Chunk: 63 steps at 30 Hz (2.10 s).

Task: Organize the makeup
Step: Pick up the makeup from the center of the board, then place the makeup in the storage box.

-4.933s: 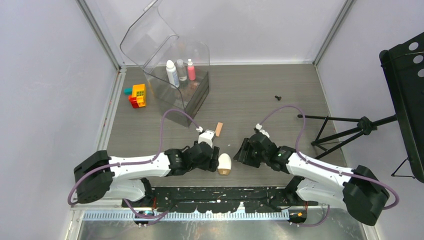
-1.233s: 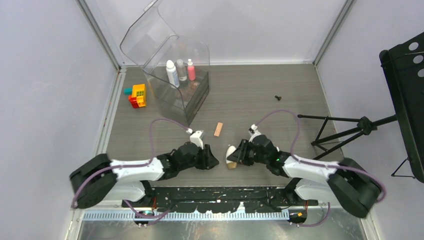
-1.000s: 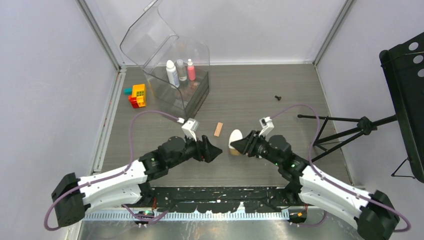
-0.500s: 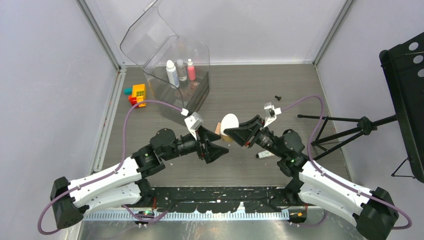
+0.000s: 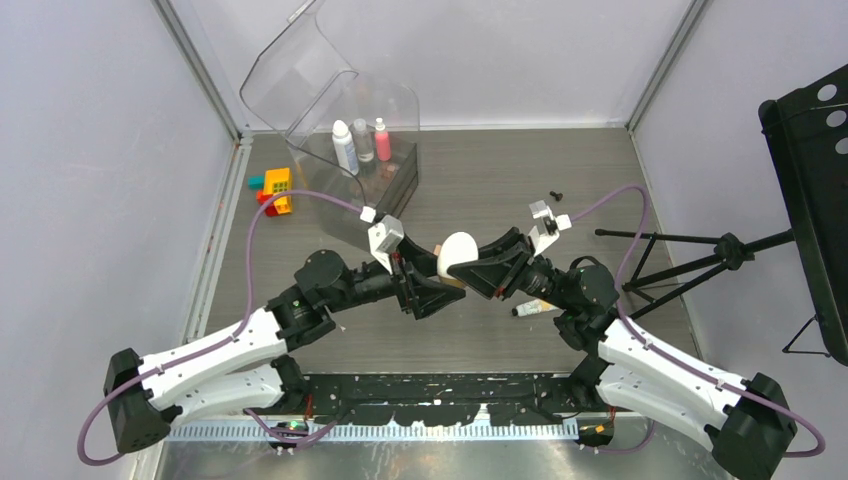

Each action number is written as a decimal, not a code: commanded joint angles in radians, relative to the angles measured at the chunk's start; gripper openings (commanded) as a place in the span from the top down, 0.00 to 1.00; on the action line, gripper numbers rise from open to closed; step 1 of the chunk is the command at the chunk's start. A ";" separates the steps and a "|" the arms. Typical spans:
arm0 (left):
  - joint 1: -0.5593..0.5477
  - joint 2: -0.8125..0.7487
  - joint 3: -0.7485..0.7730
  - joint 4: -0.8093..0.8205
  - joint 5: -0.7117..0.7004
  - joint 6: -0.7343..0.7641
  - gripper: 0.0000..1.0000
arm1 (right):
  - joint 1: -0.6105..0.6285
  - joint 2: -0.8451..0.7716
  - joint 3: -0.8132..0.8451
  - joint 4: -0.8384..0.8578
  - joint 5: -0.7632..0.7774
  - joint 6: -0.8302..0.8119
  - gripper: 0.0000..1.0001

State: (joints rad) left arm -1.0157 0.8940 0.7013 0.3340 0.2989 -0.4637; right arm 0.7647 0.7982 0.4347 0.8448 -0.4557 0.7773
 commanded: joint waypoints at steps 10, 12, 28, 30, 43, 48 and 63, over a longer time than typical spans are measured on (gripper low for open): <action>0.001 0.074 0.058 0.112 0.105 -0.048 0.77 | 0.006 -0.039 0.021 0.060 -0.014 -0.011 0.94; 0.001 0.073 0.055 0.113 0.099 -0.050 0.82 | 0.005 -0.038 0.020 0.059 -0.020 -0.013 0.94; 0.001 0.034 0.041 0.060 0.101 -0.041 0.97 | 0.005 -0.138 0.094 -0.234 -0.002 -0.151 0.40; 0.000 0.036 0.046 0.051 0.113 -0.042 0.97 | 0.004 -0.160 0.135 -0.325 0.000 -0.188 0.38; 0.001 0.082 0.088 0.050 0.329 -0.059 1.00 | 0.004 -0.203 0.355 -0.779 -0.112 -0.349 0.42; 0.001 0.081 0.090 0.049 0.323 -0.049 1.00 | 0.005 -0.209 0.401 -0.877 -0.132 -0.384 0.49; 0.001 0.095 0.093 0.045 0.326 -0.042 1.00 | 0.005 -0.193 0.417 -0.903 -0.157 -0.397 0.63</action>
State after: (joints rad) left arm -1.0168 0.9936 0.7490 0.3248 0.6258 -0.5159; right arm 0.7673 0.6071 0.8108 -0.0692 -0.5816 0.3943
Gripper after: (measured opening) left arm 0.299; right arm 0.373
